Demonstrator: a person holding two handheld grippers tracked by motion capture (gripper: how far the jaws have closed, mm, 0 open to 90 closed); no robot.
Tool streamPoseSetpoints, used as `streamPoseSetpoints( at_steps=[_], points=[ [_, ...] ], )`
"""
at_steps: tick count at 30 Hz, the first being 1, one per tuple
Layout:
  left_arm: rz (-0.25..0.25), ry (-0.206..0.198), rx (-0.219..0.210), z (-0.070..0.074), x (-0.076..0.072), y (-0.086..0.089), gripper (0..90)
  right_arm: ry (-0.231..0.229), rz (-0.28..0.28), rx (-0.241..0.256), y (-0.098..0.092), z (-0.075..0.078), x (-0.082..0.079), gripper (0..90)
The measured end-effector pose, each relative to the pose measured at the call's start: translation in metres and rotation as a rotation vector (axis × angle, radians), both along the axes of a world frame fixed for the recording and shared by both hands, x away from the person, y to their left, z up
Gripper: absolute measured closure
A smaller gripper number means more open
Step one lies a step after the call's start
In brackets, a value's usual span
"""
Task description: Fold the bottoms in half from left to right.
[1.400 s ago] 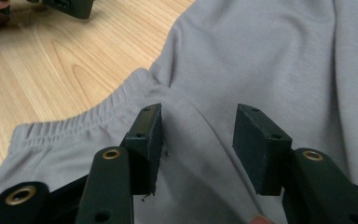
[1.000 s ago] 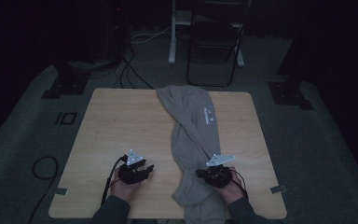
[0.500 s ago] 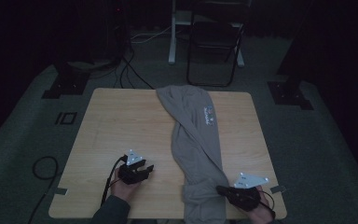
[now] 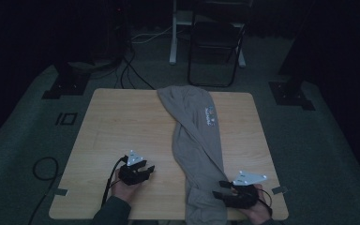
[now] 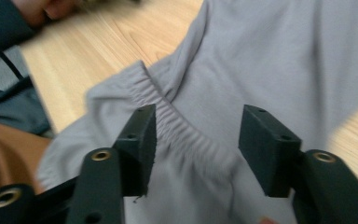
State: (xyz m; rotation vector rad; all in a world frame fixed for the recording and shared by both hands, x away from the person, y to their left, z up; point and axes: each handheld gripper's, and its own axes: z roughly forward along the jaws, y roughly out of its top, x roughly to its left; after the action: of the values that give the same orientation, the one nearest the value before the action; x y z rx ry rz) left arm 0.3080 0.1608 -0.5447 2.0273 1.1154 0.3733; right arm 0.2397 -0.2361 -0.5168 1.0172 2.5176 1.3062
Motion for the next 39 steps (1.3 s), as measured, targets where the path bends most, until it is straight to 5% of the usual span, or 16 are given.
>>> streamPoseSetpoints(
  at_steps=[4, 5, 11, 14, 16, 19, 22, 30, 33, 39],
  points=[
    [0.000, 0.000, -0.002, 0.000, 0.000, 0.000, 54.0, 0.062, 0.007, -0.019, 0.014, -0.018, 0.014, 47.0],
    [0.000, 0.000, -0.001, 0.000, 0.000, 0.000, 54.0, 0.094, 0.038, -0.032, 0.017, -0.024, 0.012, 53.1],
    [0.000, 0.000, -0.001, 0.000, 0.000, 0.000, 53.8, 0.127, 0.227, -0.041, 0.010, -0.014, -0.020, 60.9],
    [0.000, 0.000, 0.000, 0.000, 0.000, 0.000, 53.8, 0.135, 0.339, 0.003, 0.003, -0.006, -0.034, 58.8],
    [0.000, 0.000, 0.000, 0.000, 0.000, 0.000, 53.8, 0.098, 0.370, 0.039, -0.002, 0.001, -0.039, 54.9],
    [0.001, 0.000, -0.005, 0.000, 0.000, 0.000, 53.8, 0.033, 0.213, 0.067, -0.010, 0.007, -0.030, 50.9],
    [0.001, 0.001, -0.005, 0.000, 0.000, 0.000, 53.7, 0.005, 0.055, 0.035, -0.011, 0.002, -0.015, 50.0],
    [-0.007, 0.010, -0.018, 0.000, 0.003, -0.007, 53.4, -0.059, -0.077, -0.078, 0.001, -0.010, -0.004, 47.6],
    [-0.027, 0.008, -0.020, 0.000, 0.007, -0.022, 52.7, -0.105, -0.175, -0.125, 0.008, -0.009, 0.018, 46.6],
    [-0.078, 0.004, -0.004, 0.000, 0.018, -0.055, 49.8, -0.087, -0.296, -0.172, 0.024, -0.020, 0.061, 45.2]
  ],
)
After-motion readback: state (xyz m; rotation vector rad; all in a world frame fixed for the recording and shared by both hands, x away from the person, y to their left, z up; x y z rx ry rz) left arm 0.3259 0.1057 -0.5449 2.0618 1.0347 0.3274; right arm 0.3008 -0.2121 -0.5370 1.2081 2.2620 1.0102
